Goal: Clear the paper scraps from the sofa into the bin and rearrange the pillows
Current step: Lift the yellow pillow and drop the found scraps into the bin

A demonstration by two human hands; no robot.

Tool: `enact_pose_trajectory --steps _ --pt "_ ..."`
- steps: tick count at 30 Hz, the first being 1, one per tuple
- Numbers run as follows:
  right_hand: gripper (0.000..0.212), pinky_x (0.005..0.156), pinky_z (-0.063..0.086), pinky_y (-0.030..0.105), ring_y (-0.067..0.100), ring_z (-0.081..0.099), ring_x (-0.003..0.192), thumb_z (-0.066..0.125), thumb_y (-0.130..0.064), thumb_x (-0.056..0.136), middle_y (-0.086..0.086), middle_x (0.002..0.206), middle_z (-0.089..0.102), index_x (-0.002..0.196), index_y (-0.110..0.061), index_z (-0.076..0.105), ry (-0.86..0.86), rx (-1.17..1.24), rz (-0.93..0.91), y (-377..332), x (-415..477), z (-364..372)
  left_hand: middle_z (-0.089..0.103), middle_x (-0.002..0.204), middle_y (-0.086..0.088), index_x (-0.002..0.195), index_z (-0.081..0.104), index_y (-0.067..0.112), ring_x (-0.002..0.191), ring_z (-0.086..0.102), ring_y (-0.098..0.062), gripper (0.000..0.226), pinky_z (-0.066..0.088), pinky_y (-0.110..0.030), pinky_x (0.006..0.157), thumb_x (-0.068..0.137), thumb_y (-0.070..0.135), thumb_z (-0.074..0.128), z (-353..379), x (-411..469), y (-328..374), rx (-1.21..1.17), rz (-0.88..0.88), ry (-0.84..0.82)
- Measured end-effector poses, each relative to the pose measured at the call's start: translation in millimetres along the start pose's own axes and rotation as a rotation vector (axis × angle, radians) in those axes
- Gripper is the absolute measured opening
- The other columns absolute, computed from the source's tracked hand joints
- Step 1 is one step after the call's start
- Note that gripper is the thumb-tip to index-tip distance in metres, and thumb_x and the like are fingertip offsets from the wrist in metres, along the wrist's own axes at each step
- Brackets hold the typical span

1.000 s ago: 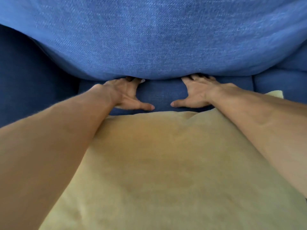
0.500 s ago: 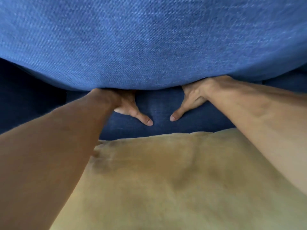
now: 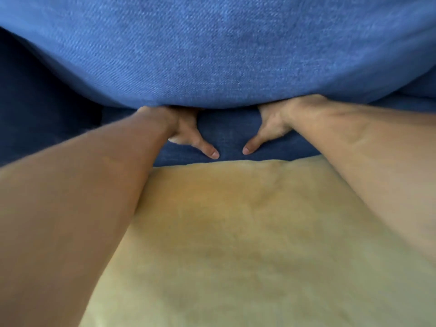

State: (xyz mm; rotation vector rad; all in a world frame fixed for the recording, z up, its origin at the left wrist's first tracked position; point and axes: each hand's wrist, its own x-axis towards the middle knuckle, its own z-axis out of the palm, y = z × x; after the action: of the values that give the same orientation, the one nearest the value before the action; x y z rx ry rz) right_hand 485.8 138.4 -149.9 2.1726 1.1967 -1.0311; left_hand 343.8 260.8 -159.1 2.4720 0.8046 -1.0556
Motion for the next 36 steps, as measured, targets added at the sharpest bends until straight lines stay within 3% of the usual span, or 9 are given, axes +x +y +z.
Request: enact_pose_trajectory --steps 3,6,11,13,16,19,23,31,36 --pt "0.117 0.111 0.033 0.041 0.029 0.042 0.132 0.073 -0.079 0.046 0.002 0.146 0.043 0.142 -0.021 0.039 0.068 0.079 0.025 -1.5 -13.5 2.4 0.023 0.159 0.003 0.151 0.022 0.033 0.145 0.022 -0.027 0.141 0.020 -0.048 0.117 0.029 0.096 0.053 3.1 -6.1 -0.8 0.082 -0.006 0.005" --pt "0.086 0.103 0.041 0.038 0.030 0.049 0.125 0.071 -0.069 0.066 0.006 0.138 0.051 0.132 -0.018 0.052 0.127 0.040 0.018 -1.5 -34.2 0.5 0.027 0.157 -0.002 0.152 0.024 0.028 0.143 0.025 -0.029 0.118 0.022 -0.045 0.117 0.056 0.086 0.059 -0.2 -17.2 1.5 0.118 -0.010 0.039" --pt "0.037 0.094 0.043 0.036 0.032 0.048 0.124 0.059 -0.016 0.092 0.011 0.136 0.048 0.129 -0.013 0.055 0.231 0.018 0.038 -3.8 -65.9 -0.2 0.050 0.140 -0.008 0.142 0.046 0.023 0.127 0.048 -0.032 0.067 0.040 -0.043 0.106 0.085 0.055 0.062 -5.3 -30.3 5.3 0.151 0.006 0.121" --pt "0.035 0.085 0.041 0.035 0.032 0.049 0.121 0.050 -0.002 0.092 0.012 0.132 0.047 0.126 -0.010 0.057 0.254 0.046 0.052 -3.0 -74.9 1.3 0.053 0.134 -0.013 0.137 0.052 0.019 0.122 0.052 -0.035 0.046 0.043 -0.042 0.101 0.094 0.032 0.058 -7.5 -37.0 8.9 0.189 -0.005 0.159" --pt "0.033 0.076 0.038 0.032 0.032 0.052 0.111 0.048 0.004 0.089 0.013 0.125 0.049 0.116 -0.009 0.060 0.291 0.101 0.070 1.1 -89.8 -0.5 0.052 0.130 -0.016 0.134 0.055 0.016 0.118 0.054 -0.037 0.038 0.044 -0.041 0.096 0.097 0.016 0.052 -10.8 -52.7 10.9 0.259 -0.012 0.195" --pt "0.032 0.075 0.040 0.033 0.036 0.053 0.109 0.049 0.005 0.087 0.015 0.121 0.049 0.114 -0.009 0.060 0.358 0.163 0.091 6.3 -108.0 -4.3 0.054 0.125 -0.015 0.131 0.058 0.022 0.112 0.057 -0.037 0.036 0.047 -0.039 0.088 0.096 0.018 0.054 -17.3 -73.7 10.5 0.257 -0.012 0.234" --pt "0.019 0.068 0.039 0.033 0.031 0.047 0.084 0.049 0.004 0.087 0.012 0.099 0.043 0.099 -0.008 0.058 0.441 0.165 0.115 11.0 -143.1 -18.9 0.052 0.123 -0.013 0.129 0.058 0.023 0.106 0.057 -0.035 0.033 0.044 -0.035 0.078 0.097 0.016 0.051 -39.8 -110.8 18.4 0.190 -0.018 0.259" --pt "0.014 0.066 0.036 0.033 0.027 0.042 0.079 0.046 0.003 0.089 0.005 0.076 0.032 0.081 -0.008 0.046 0.563 0.174 0.168 7.9 -248.3 -81.3 0.051 0.118 -0.010 0.130 0.057 0.022 0.097 0.054 -0.032 0.037 0.042 -0.034 0.072 0.093 0.016 0.050 -123.5 -213.9 31.8 0.122 -0.008 0.379" --pt "0.027 0.048 0.030 0.028 0.018 0.037 0.057 0.047 0.004 0.089 0.004 0.072 0.036 0.066 -0.009 0.040 0.672 0.216 0.196 10.8 -330.7 -140.4 0.045 0.098 -0.009 0.119 0.060 0.011 0.086 0.051 -0.030 0.028 0.042 -0.036 0.067 0.095 0.018 0.048 -196.2 -297.2 34.0 0.085 -0.047 0.523"
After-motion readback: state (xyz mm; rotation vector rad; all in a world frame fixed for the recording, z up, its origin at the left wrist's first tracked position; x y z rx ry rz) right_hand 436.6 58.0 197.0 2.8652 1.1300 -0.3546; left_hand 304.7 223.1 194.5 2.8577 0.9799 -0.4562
